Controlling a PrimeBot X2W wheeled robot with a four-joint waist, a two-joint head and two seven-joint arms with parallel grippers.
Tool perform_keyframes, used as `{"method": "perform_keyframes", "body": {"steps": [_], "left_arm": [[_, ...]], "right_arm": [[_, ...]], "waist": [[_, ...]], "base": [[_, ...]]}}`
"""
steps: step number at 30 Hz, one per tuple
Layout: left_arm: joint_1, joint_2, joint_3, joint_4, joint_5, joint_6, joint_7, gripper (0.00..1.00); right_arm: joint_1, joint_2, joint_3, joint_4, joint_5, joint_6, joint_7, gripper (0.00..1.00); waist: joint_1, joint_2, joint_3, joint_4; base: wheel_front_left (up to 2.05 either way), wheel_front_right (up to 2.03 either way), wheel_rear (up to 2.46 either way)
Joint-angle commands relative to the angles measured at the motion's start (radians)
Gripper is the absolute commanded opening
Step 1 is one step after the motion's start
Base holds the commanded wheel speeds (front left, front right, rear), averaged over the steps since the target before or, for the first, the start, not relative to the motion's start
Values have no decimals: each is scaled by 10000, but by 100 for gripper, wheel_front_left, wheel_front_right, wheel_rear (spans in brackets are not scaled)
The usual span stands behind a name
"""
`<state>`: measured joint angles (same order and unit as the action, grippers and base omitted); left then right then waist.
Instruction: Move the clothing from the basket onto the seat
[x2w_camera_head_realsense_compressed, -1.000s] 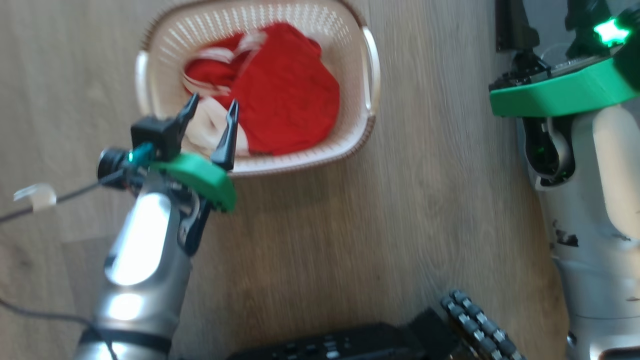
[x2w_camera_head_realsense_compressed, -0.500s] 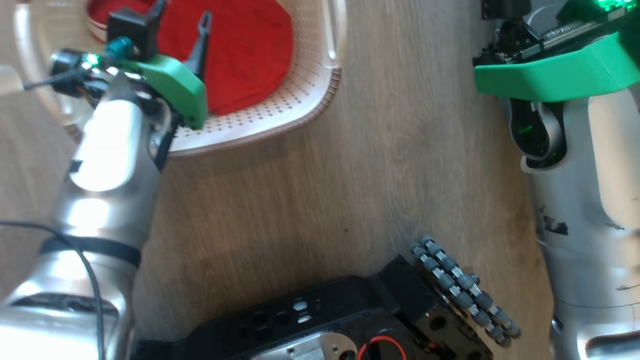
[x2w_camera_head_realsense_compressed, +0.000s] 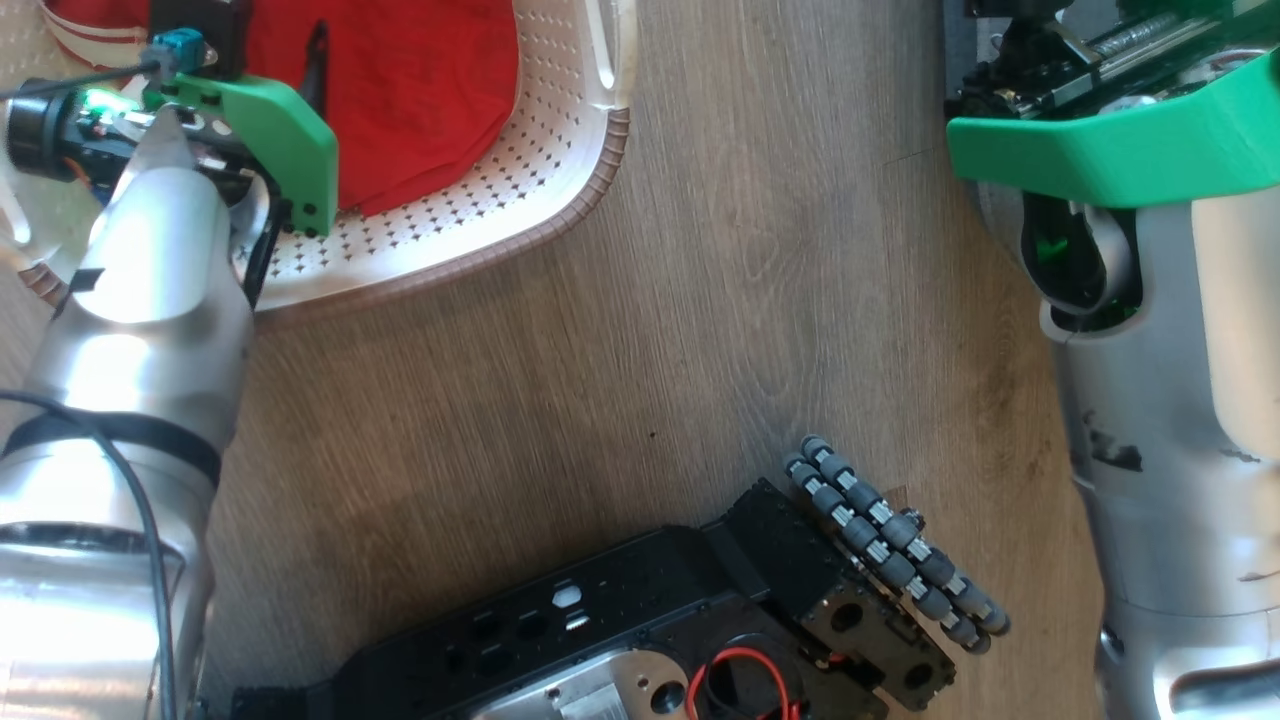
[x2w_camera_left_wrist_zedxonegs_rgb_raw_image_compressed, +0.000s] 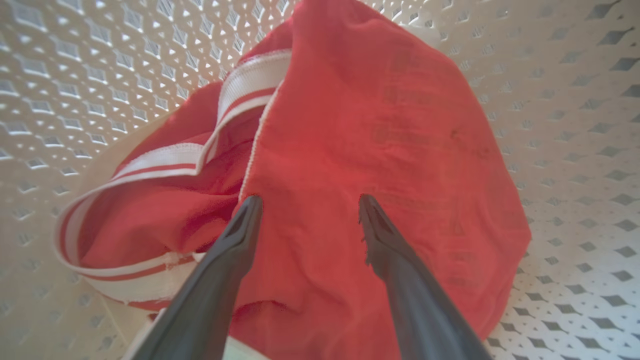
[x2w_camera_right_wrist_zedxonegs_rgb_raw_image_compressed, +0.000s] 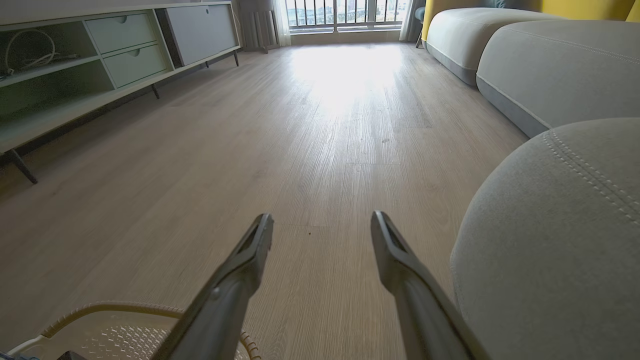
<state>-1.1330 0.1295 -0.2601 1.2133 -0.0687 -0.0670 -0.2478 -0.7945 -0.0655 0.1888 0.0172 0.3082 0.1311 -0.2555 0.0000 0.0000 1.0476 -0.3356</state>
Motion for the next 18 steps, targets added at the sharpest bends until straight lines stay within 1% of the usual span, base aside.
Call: {"method": "perform_keyframes", "body": {"steps": [1,6,11,18], "left_arm": [[45,263,23,83,130,99,137,100],[-345,308,-203,481,273,300,854,100],[-473,357,-448,666,417,485,1895,100],[-396,381,-680,733,462,536,2521,100]], "right_arm": [[519,150,92,-372,98,-4,-63,100],[680,151,-6,-427,124,-4,-63,100],[778,151,-35,-457,151,-4,-63,100],[768,152,-77,-464,116,-4,-63,100]], "waist": [[0,0,-9,-27],[0,0,45,-48],[0,0,73,-30],[0,0,96,25]], "base": [[0,0,0],[0,0,0],[0,0,0],[0,0,0]]}}
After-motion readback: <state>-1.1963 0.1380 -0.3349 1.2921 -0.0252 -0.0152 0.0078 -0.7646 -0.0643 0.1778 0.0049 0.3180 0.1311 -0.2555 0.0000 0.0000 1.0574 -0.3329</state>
